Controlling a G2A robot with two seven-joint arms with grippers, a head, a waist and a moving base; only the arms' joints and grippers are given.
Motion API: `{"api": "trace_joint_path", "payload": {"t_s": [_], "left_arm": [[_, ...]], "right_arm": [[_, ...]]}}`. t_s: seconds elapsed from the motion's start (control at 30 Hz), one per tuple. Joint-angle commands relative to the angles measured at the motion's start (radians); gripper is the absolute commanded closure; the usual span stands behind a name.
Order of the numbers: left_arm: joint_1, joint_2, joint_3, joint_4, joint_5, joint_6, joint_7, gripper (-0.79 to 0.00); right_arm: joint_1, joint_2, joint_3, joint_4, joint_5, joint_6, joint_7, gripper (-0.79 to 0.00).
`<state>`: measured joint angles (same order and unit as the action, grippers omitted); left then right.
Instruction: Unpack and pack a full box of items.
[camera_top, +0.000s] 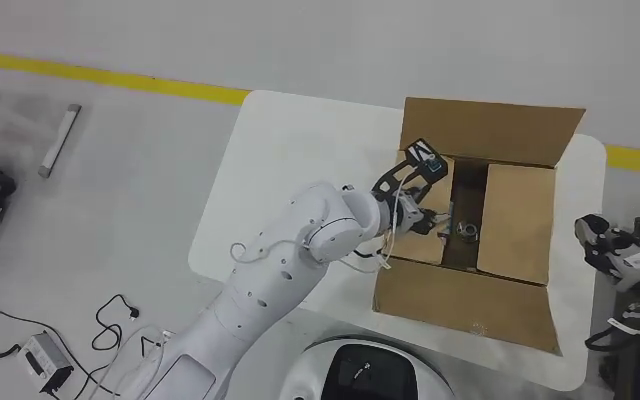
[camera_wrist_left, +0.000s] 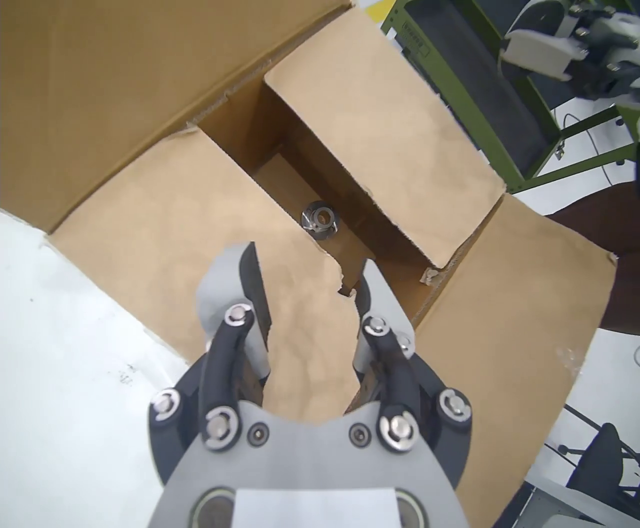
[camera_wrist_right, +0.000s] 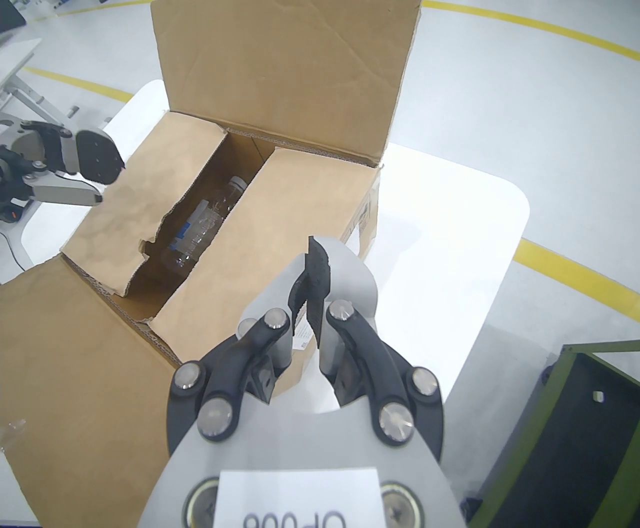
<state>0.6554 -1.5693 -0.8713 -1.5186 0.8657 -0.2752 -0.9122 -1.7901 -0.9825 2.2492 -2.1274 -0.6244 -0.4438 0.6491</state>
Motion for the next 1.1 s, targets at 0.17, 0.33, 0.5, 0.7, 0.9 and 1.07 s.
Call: {"api": "trace_joint_path", "payload": {"t_s": [0.17, 0.33, 0.5, 0.7, 0.9, 1.07], "left_arm": [[0.081, 0.033, -0.103, -0.162, -0.054, -0.047, -0.087, -0.785], [0.160, 0.059, -0.170, -0.267, -0.119, -0.117, -0.147, -0.785], [0.187, 0.063, -0.190, -0.281, -0.192, -0.126, -0.152, -0.785], [0.187, 0.063, -0.190, -0.281, -0.192, -0.126, -0.152, -0.785], [0.207, 0.071, -0.189, -0.296, -0.182, -0.169, -0.119, -0.785], [0.228, 0.092, -0.209, -0.335, -0.152, -0.300, -0.141, -0.785]], "right_arm": [[0.008, 0.003, -0.020, -0.005, 0.002, -0.002, 0.004, 0.000], [0.014, 0.005, -0.037, -0.004, -0.001, -0.004, 0.004, 0.000], [0.021, 0.008, -0.052, -0.003, -0.004, -0.007, 0.005, 0.000], [0.029, 0.011, -0.069, 0.000, -0.007, -0.010, 0.008, 0.000], [0.033, 0.013, -0.081, 0.007, -0.010, -0.013, 0.009, 0.000], [0.035, 0.015, -0.084, 0.016, -0.012, -0.015, 0.006, 0.000]]}}
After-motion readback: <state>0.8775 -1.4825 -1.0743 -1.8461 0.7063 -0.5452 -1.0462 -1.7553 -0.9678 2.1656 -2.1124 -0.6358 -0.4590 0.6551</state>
